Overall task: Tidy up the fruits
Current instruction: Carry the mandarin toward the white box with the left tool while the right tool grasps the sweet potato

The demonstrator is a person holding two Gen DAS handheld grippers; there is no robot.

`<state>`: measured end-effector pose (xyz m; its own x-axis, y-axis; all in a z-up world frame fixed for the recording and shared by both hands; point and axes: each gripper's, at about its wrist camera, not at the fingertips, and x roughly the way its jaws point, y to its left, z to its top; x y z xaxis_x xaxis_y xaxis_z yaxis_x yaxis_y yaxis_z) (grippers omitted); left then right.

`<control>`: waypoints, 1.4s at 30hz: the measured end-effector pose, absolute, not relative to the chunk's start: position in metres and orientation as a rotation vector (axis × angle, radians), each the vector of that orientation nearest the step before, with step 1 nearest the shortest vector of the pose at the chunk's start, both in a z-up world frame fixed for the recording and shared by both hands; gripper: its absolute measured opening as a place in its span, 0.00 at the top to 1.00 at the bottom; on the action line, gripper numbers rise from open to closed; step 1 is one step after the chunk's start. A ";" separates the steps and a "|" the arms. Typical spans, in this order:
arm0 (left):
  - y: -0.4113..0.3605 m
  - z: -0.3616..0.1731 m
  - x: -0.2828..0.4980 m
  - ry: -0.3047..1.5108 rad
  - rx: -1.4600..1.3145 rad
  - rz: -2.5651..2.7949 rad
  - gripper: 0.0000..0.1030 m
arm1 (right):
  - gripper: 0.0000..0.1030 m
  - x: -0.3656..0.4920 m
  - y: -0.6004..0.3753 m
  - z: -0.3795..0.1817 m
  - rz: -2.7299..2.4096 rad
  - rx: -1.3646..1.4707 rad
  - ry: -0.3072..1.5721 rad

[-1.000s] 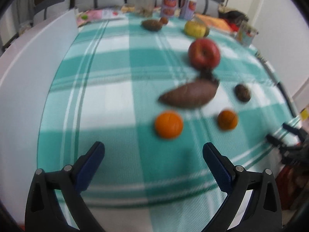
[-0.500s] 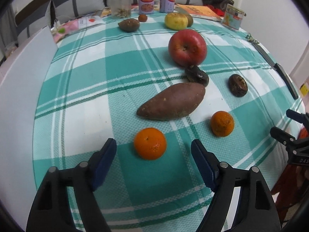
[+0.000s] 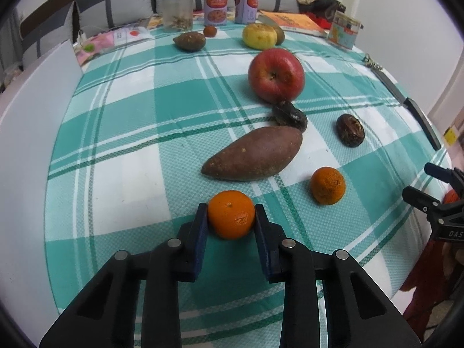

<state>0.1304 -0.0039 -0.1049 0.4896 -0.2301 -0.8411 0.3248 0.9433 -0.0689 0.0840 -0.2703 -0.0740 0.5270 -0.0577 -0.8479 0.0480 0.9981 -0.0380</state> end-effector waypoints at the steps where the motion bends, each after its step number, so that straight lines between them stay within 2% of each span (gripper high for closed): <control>1: -0.002 -0.104 0.130 1.000 0.101 -0.334 0.71 | 0.00 0.084 -0.270 -0.074 -0.062 -0.010 1.012; 10: 0.020 -0.102 0.128 0.997 0.051 -0.298 0.71 | 0.00 0.084 -0.264 -0.071 -0.028 -0.019 1.007; 14: 0.035 -0.094 0.126 0.990 -0.003 -0.284 0.71 | 0.00 0.096 -0.239 -0.026 0.251 0.028 0.901; 17: 0.043 -0.084 0.125 0.981 -0.033 -0.278 0.71 | 0.04 0.133 -0.179 0.010 0.540 -0.161 0.891; 19: 0.051 -0.072 0.121 0.966 -0.043 -0.269 0.71 | 0.21 0.162 -0.130 0.010 0.681 -0.358 0.968; 21: 0.059 -0.063 0.117 0.957 -0.058 -0.260 0.71 | 0.33 0.186 -0.085 -0.007 0.772 -0.585 1.076; 22: 0.065 -0.057 0.114 0.953 -0.072 -0.254 0.71 | 0.36 0.193 -0.070 -0.015 0.801 -0.660 1.117; 27: 0.093 -0.036 0.100 0.937 -0.112 -0.226 0.71 | 0.38 0.206 -0.028 -0.072 0.821 -1.005 1.261; 28: 0.100 -0.032 0.097 0.936 -0.122 -0.220 0.71 | 0.47 0.205 -0.025 -0.081 0.808 -1.054 1.282; 30: 0.110 -0.026 0.093 0.934 -0.138 -0.210 0.71 | 0.59 0.201 -0.023 -0.096 0.789 -1.135 1.324; 31: 0.113 -0.023 0.091 0.931 -0.146 -0.206 0.71 | 0.59 0.199 -0.024 -0.099 0.774 -1.155 1.324; 36: 0.139 0.004 0.085 0.899 -0.197 -0.182 0.72 | 0.59 0.221 -0.031 -0.078 0.688 -0.934 1.328; 42: 0.206 0.046 0.091 0.837 -0.213 -0.071 0.71 | 0.59 0.248 -0.011 0.016 0.792 -0.307 1.246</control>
<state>0.0911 0.2059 0.0461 0.6691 -0.1457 -0.7288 -0.0215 0.9764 -0.2149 0.2476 -0.0115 0.0161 0.1017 0.3663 -0.9249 -0.6820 0.7026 0.2032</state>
